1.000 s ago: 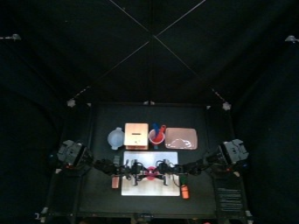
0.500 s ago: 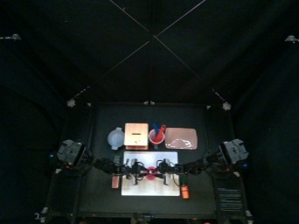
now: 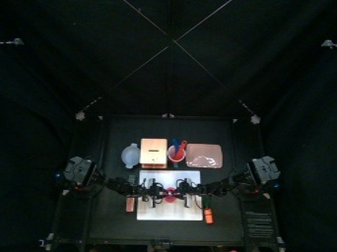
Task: Get the cutter from the drawer then cut the dough then place the extra dough in the bowl
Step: Cut the dough
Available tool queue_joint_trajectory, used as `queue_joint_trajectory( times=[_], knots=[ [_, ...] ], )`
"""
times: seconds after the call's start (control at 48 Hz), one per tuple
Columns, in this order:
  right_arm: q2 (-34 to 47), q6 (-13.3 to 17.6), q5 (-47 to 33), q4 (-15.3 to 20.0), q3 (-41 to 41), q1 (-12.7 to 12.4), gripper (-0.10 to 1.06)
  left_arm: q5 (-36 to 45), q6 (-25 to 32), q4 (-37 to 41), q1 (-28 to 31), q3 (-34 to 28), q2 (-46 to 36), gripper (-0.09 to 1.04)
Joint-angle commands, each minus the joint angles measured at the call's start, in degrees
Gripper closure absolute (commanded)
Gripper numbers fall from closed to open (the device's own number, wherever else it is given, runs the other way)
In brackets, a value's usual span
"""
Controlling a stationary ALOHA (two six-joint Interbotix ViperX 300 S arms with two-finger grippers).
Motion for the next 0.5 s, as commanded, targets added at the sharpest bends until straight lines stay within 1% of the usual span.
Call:
queue_joint_trajectory(
  times=[0.021,0.229,0.5],
  knots=[
    [-0.88,0.62,1.93,1.23,-0.18,0.0,0.44,0.88,0.0,0.0,-0.7,-0.09,-0.18,0.32],
    [0.44,0.62,5.63,3.08,-0.53,0.26,0.44,0.88,0.09,0.0,-1.32,0.09,0.44,0.32],
    [1.67,0.62,11.6,3.34,-2.37,0.97,0.44,1.49,1.05,0.79,-1.76,0.35,0.62,0.32]
  ],
)
